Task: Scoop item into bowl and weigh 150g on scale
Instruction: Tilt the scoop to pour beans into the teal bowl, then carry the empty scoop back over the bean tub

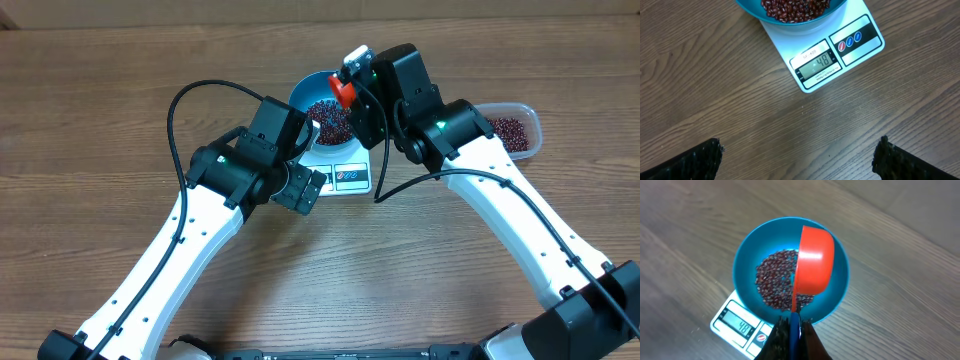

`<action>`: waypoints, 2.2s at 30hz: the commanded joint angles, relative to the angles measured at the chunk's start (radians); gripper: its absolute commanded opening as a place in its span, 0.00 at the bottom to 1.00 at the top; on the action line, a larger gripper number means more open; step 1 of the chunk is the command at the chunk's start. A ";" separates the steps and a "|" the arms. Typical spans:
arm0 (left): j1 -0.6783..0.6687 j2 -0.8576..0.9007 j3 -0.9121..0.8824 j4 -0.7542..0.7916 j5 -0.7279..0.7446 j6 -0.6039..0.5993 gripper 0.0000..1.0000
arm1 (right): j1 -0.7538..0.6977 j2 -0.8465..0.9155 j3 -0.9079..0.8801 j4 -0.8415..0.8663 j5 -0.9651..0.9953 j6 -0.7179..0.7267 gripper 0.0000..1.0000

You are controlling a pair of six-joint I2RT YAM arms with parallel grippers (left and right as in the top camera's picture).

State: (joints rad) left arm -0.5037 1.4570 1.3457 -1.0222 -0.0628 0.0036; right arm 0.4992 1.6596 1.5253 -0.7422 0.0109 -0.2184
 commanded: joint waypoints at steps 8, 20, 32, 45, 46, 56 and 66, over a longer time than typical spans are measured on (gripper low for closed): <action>0.000 -0.012 -0.004 0.002 0.011 0.016 1.00 | 0.017 -0.027 0.028 -0.003 0.033 -0.022 0.04; 0.000 -0.012 -0.004 0.002 0.011 0.016 0.99 | 0.029 -0.027 0.028 -0.032 0.023 -0.079 0.04; 0.000 -0.012 -0.004 0.002 0.011 0.016 0.99 | -0.205 -0.085 0.028 -0.083 0.043 0.148 0.04; 0.000 -0.012 -0.004 0.002 0.011 0.016 1.00 | -0.557 -0.089 0.021 -0.256 0.079 0.193 0.04; 0.000 -0.012 -0.004 0.002 0.011 0.016 1.00 | -0.566 -0.087 0.016 -0.257 0.100 0.193 0.04; 0.000 -0.012 -0.004 0.002 0.011 0.016 1.00 | -0.579 0.034 -0.032 -0.275 0.235 0.194 0.04; 0.000 -0.012 -0.004 0.002 0.011 0.016 1.00 | -0.579 0.169 -0.032 -0.280 0.266 0.216 0.04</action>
State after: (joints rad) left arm -0.5037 1.4570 1.3457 -1.0218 -0.0628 0.0036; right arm -0.0784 1.8202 1.4956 -1.0214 0.2516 -0.0181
